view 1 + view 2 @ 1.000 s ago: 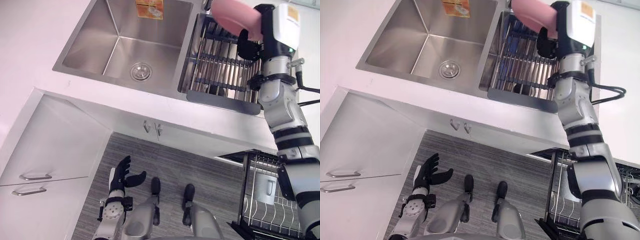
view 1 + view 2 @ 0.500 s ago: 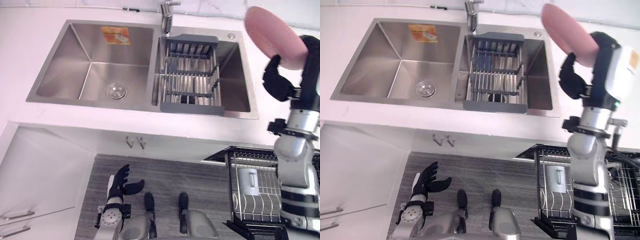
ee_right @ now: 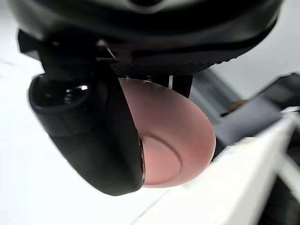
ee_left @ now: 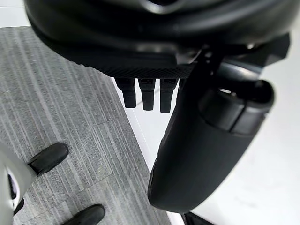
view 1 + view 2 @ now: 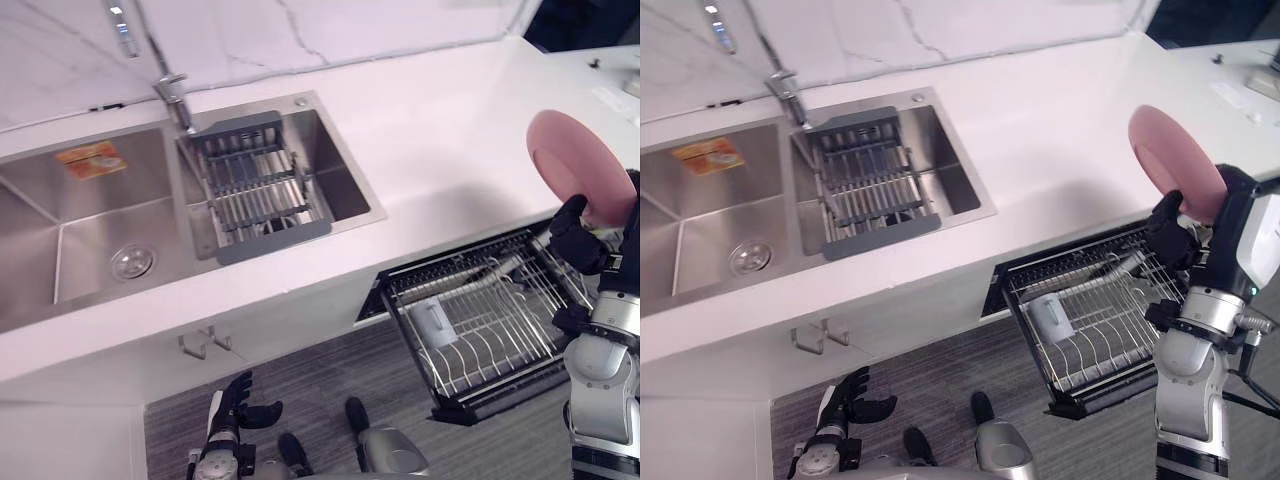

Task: Walk over to the sink, pick up the cup, carry it to the dishwasher, place the cup inside the dishwasher, then close the dishwasher door

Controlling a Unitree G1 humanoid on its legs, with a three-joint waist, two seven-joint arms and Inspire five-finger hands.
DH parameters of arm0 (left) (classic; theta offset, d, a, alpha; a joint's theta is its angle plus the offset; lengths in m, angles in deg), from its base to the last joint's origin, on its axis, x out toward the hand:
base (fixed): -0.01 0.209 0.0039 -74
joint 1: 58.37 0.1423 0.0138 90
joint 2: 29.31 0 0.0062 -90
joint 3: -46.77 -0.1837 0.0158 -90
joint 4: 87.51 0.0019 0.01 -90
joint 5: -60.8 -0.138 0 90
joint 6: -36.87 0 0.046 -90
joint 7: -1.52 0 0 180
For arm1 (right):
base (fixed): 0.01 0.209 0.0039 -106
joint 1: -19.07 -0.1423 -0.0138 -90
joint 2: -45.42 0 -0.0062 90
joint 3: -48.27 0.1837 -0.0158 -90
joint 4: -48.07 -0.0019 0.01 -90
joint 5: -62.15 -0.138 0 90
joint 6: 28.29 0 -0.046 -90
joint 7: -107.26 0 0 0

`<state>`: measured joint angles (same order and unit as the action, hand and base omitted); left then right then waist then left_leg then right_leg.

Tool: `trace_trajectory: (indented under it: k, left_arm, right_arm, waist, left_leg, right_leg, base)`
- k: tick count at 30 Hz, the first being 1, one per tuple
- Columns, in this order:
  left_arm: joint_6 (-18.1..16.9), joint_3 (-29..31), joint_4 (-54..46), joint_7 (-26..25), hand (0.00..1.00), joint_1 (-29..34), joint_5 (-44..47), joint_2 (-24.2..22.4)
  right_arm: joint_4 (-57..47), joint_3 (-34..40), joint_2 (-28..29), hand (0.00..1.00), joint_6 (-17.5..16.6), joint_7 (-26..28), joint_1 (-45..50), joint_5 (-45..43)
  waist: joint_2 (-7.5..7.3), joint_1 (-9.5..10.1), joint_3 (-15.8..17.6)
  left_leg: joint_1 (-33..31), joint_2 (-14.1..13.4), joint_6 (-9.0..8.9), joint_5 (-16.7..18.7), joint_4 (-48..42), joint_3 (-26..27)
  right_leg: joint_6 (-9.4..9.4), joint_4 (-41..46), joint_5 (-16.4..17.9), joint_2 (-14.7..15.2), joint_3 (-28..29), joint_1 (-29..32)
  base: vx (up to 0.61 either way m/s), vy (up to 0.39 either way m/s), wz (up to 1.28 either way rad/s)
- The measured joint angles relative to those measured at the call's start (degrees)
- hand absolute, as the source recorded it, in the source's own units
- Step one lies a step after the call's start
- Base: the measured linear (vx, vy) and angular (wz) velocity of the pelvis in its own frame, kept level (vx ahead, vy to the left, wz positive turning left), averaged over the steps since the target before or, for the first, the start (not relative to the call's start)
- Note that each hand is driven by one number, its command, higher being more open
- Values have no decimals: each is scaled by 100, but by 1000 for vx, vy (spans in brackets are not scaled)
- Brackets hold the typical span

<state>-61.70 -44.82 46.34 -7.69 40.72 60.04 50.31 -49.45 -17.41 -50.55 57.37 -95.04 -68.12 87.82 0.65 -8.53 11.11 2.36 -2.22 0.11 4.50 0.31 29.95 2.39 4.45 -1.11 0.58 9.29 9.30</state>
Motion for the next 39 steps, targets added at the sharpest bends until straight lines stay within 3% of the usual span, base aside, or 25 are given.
trace_trajectory:
  k: [4, 8, 15, 24, 25, 39]
  left_arm:
    - [-7, -1, 133, -13, 90, -176, 6, -105]
    - [-15, -1, 130, -21, 90, -321, 10, -218]
    - [-82, -4, -163, -22, 90, -833, 41, -258]
    - [-158, -3, -325, -182, 90, -1281, 200, -228]
    - [-158, 0, -325, -196, 90, -1300, 200, -226]
    - [-155, -1, -233, -207, 90, -1521, 196, -254]
  right_arm:
    - [212, -2, 24, 30, 76, 2, 9, -250]
    - [371, -6, 362, 30, 202, 10, 10, -492]
    - [1088, -370, 399, 30, 260, 122, -430, -875]
    - [2068, -663, 435, 30, 514, 140, -1242, -1512]
    - [2191, -664, 481, 90, 542, 157, -1299, -1534]
    - [2447, -621, 741, 90, 677, 200, -1547, -1537]
  waist:
    - [260, -5, 104]
    - [370, 43, 251]
    - [389, 235, 808]
    - [450, 446, 1218]
    - [459, 481, 1223]
    - [481, 573, 1270]
  left_leg:
    - [-235, -119, -47, 99, -175, 401]
    - [-435, -274, -116, 186, -394, 630]
    - [-828, -592, -156, 465, -1109, 1164]
    - [-1077, -671, -132, 481, -1328, 1317]
    - [-1106, -670, -131, 481, -1331, 1314]
    - [-1132, -605, -113, 470, -1313, 1224]
  right_leg:
    - [-3, 43, -149, -39, 13, 340]
    - [-29, 182, -163, -135, 51, 622]
    - [-121, 691, -43, -164, -48, 1159]
    - [-109, 962, 43, -48, -238, 1429]
    - [-109, 971, 43, -42, -250, 1455]
    - [-89, 1047, 54, 69, -377, 1448]
  base:
    - [23, -54, -48]
    - [36, -60, -30]
    - [-20, -58, -17]
    - [-24, -29, 14]
    - [7, -16, 6]
    - [2, -13, 5]
